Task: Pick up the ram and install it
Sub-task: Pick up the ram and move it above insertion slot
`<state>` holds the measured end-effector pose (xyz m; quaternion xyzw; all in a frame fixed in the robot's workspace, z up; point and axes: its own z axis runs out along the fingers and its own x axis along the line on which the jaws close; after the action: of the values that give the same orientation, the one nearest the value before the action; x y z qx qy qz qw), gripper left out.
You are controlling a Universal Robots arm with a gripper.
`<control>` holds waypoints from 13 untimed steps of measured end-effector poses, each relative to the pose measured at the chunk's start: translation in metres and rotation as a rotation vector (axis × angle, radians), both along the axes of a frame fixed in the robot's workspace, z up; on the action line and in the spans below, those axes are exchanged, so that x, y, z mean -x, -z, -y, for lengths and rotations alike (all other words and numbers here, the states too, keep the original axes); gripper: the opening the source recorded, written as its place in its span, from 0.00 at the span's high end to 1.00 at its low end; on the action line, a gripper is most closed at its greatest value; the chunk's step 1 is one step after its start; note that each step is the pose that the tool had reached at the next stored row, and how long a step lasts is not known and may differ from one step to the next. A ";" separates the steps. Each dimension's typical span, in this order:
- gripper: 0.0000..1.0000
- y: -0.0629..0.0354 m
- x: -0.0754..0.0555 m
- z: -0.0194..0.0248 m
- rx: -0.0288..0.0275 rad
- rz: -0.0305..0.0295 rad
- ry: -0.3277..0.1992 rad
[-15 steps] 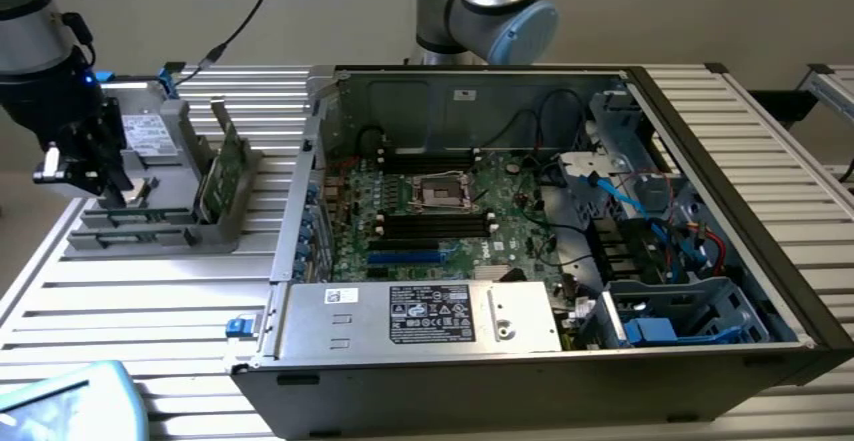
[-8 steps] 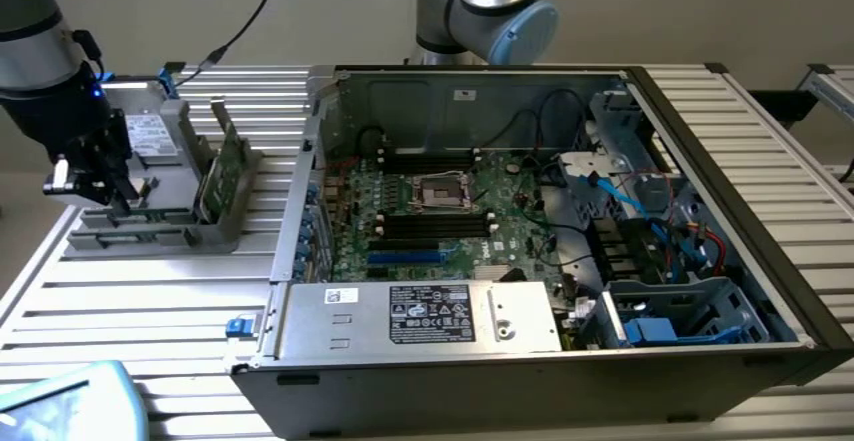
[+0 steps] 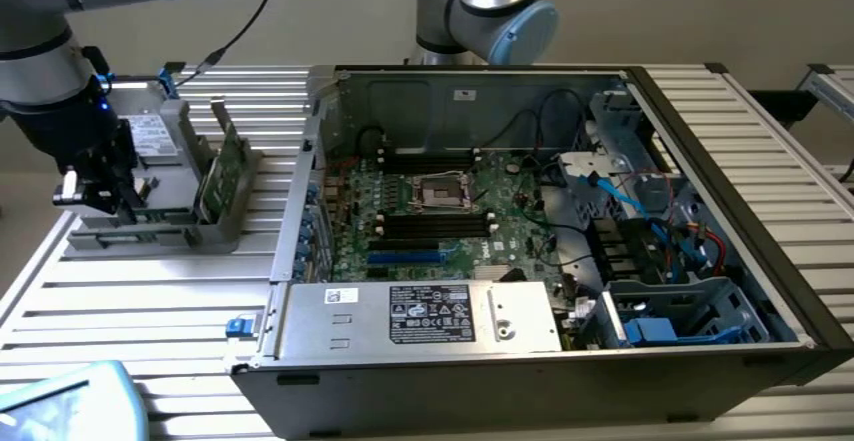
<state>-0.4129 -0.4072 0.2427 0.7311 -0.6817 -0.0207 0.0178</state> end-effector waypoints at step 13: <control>0.67 0.0238 0.000 0.0002 -0.0016 0.0000 0.000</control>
<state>-0.4129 -0.4074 0.2189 0.7312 -0.6816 -0.0212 0.0172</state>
